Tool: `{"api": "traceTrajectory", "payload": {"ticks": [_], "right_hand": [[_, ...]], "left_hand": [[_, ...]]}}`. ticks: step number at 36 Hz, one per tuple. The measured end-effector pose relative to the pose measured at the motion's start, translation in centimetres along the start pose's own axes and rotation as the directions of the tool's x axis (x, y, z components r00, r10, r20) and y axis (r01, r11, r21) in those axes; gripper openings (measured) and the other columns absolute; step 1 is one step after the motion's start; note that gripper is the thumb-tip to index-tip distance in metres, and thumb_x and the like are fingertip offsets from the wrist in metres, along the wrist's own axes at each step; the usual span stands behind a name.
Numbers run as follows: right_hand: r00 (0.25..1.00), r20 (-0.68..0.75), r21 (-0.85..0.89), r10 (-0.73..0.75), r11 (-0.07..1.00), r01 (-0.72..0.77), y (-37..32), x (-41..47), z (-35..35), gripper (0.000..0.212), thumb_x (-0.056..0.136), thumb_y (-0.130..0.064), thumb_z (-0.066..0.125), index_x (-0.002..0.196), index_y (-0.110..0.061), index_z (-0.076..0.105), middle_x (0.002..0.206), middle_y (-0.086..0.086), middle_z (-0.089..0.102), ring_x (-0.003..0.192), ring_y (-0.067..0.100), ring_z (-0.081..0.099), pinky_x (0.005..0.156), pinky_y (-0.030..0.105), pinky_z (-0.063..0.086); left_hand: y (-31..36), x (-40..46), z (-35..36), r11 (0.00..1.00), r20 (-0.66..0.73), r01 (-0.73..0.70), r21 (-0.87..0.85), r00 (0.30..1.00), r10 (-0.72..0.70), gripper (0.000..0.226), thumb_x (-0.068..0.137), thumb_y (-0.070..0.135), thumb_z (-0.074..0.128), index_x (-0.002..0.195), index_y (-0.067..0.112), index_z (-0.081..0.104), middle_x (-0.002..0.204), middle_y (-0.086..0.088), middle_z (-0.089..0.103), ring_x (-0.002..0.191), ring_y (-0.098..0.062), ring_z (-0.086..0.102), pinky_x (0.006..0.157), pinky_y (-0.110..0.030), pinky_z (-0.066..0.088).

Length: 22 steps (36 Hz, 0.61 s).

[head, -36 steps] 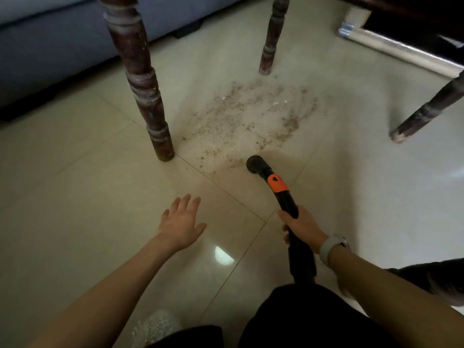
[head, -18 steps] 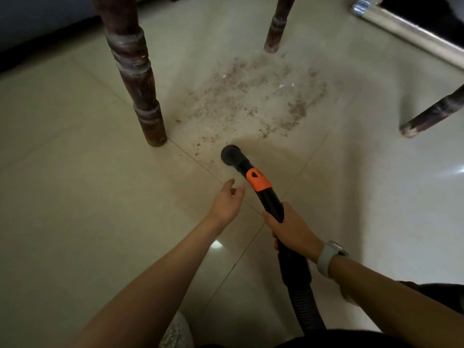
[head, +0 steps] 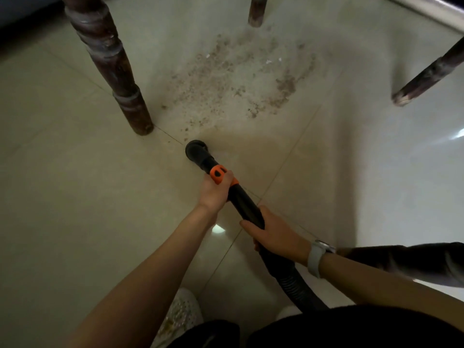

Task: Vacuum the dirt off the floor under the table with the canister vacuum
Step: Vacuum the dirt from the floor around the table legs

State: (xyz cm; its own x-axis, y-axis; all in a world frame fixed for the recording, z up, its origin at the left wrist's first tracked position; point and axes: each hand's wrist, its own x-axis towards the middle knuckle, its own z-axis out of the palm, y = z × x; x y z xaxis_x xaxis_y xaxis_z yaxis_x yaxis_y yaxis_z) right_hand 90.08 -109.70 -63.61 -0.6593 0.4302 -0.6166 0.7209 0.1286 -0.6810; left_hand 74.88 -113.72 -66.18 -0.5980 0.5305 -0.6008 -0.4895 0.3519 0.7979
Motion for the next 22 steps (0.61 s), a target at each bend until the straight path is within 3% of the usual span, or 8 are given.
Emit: {"api": "traceTrajectory", "payload": {"ticks": [5, 10, 15, 18, 22], "right_hand": [[0.999, 0.033, -0.09, -0.031, 0.995, 0.034, -0.7, -0.5, 0.5, 0.037, 0.094, -0.048, 0.048, 0.109, -0.014, 0.044, 0.077, 0.003, 0.06, 0.067, 0.021, 0.064, 0.066, 0.04, 0.055], [0.993, 0.102, -0.127, -0.067, 0.989, 0.08, -1.7, -0.5, 1.0, 0.038, 0.097, -0.044, 0.046, 0.111, -0.008, 0.044, 0.073, 0.0, 0.058, 0.061, 0.016, 0.06, 0.063, 0.034, 0.053], [0.992, 0.072, -0.169, -0.103, 0.979, 0.114, -3.0, 0.9, 1.4, 0.042, 0.096, -0.046, 0.046, 0.112, -0.007, 0.045, 0.083, 0.011, 0.06, 0.07, 0.024, 0.061, 0.067, 0.04, 0.053], [0.991, 0.031, -0.173, -0.128, 0.976, 0.131, -4.2, 2.4, 1.5, 0.041, 0.096, -0.047, 0.046, 0.109, -0.008, 0.044, 0.083, 0.012, 0.061, 0.069, 0.026, 0.061, 0.066, 0.041, 0.053], [0.99, 0.014, -0.174, -0.137, 0.975, 0.138, -6.0, 4.7, 1.4, 0.041, 0.095, -0.047, 0.048, 0.107, -0.008, 0.045, 0.081, 0.009, 0.061, 0.065, 0.023, 0.06, 0.061, 0.034, 0.05]], "left_hand": [[-0.4, -1.1, -1.1, 1.0, -0.089, -0.015, -0.015, 0.996, 0.013, 0.02, 0.094, 0.023, 0.055, 0.108, 0.008, 0.052, 0.088, -0.005, 0.061, 0.081, -0.018, 0.063, 0.074, -0.029, 0.055], [-1.1, -1.7, -2.2, 0.999, -0.188, -0.025, -0.042, 0.982, 0.017, 0.022, 0.095, 0.02, 0.054, 0.11, 0.005, 0.051, 0.086, -0.006, 0.059, 0.077, -0.015, 0.061, 0.071, -0.026, 0.053], [-0.1, -0.5, -3.6, 0.998, -0.176, -0.024, -0.053, 0.984, 0.014, 0.025, 0.095, 0.023, 0.054, 0.114, 0.007, 0.05, 0.093, -0.008, 0.06, 0.087, -0.021, 0.063, 0.076, -0.032, 0.055], [1.5, 0.7, -4.3, 0.998, -0.123, -0.011, -0.061, 0.992, 0.003, 0.007, 0.096, 0.024, 0.053, 0.098, 0.018, 0.05, 0.092, -0.006, 0.06, 0.086, -0.02, 0.063, 0.075, -0.033, 0.055], [3.8, 2.3, -5.2, 0.998, -0.12, 0.002, -0.068, 0.993, -0.011, 0.01, 0.097, 0.024, 0.051, 0.089, 0.019, 0.05, 0.089, -0.006, 0.059, 0.086, -0.02, 0.061, 0.07, -0.03, 0.054]]}}
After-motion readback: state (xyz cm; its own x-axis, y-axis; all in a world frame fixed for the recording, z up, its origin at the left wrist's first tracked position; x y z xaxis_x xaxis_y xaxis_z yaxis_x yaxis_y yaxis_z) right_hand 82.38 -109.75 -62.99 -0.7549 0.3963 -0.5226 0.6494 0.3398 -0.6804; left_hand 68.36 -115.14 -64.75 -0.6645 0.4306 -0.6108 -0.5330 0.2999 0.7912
